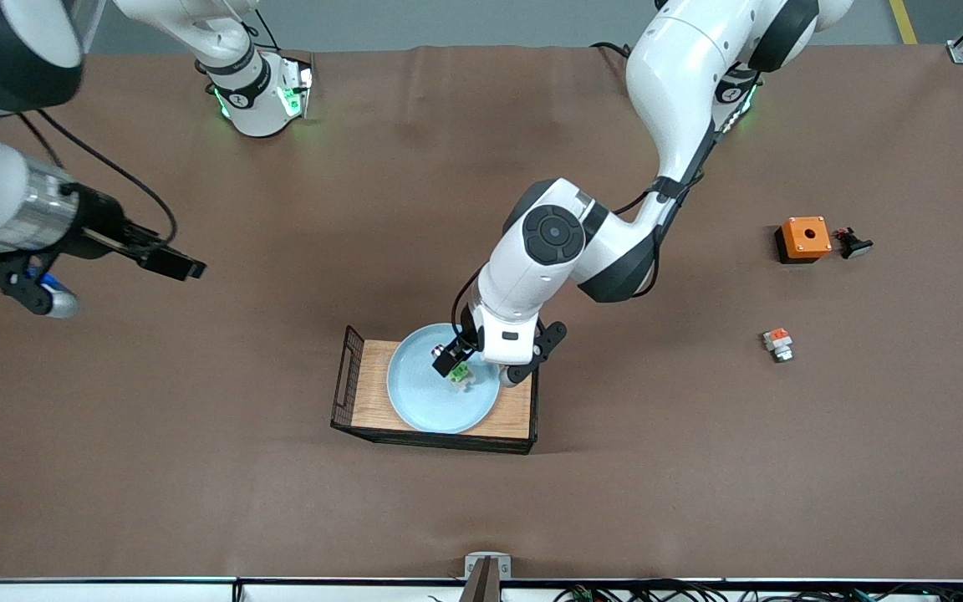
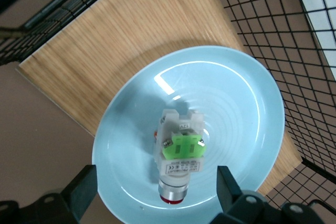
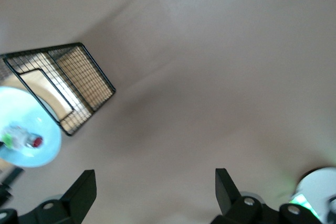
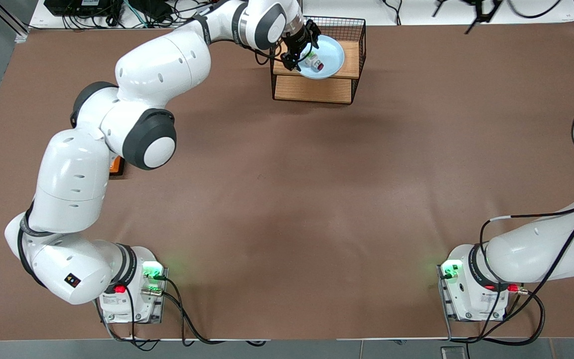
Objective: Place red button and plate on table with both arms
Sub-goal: 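Grasp the green switch with the left gripper while the right gripper approaches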
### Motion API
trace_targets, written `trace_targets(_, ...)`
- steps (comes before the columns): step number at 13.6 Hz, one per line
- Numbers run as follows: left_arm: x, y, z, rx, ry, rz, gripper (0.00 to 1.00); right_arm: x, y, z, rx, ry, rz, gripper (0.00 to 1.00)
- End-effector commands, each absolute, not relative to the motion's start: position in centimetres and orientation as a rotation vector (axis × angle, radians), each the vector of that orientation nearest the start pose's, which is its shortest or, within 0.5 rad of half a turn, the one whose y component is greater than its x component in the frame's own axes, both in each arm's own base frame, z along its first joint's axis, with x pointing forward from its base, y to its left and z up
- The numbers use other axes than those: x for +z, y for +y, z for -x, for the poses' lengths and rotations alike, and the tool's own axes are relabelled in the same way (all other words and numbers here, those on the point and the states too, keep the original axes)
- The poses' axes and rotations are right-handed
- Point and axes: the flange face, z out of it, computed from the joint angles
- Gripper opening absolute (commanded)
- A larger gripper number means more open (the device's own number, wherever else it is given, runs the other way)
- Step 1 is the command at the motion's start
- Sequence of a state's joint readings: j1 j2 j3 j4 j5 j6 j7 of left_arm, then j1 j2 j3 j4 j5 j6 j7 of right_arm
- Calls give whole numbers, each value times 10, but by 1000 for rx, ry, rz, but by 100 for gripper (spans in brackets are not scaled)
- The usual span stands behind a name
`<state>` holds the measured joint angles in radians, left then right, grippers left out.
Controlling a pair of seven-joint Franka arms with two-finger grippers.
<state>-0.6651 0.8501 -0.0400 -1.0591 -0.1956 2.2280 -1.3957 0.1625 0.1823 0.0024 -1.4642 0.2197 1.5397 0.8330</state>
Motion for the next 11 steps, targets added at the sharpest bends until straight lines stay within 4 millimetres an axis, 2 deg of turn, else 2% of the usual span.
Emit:
trace_targets(1, 356, -520, -618, -37, -1346, 3256, 99, 556, 152, -603, 269, 1184, 2731, 100)
trace_targets(5, 353, -526, -622, -55, -1346, 3273, 98, 547, 182, -605, 244, 1147, 2735, 100)
trace_targets(7, 353, -526, -625, -71, -1346, 3277, 97, 541, 209, -599, 238, 1084, 2781, 100)
trace_targets(8, 353, -528, -624, -71, -1344, 3279, 96, 543, 215, -598, 222, 1071, 2781, 100)
trace_targets(10, 353, -530, -623, -81, -1336, 3281, 94, 545, 221, -599, 199, 1119, 2746, 100)
trace_targets(11, 350, -531, -623, -98, -1329, 3274, 94, 544, 225, -601, 188, 1205, 2699, 100)
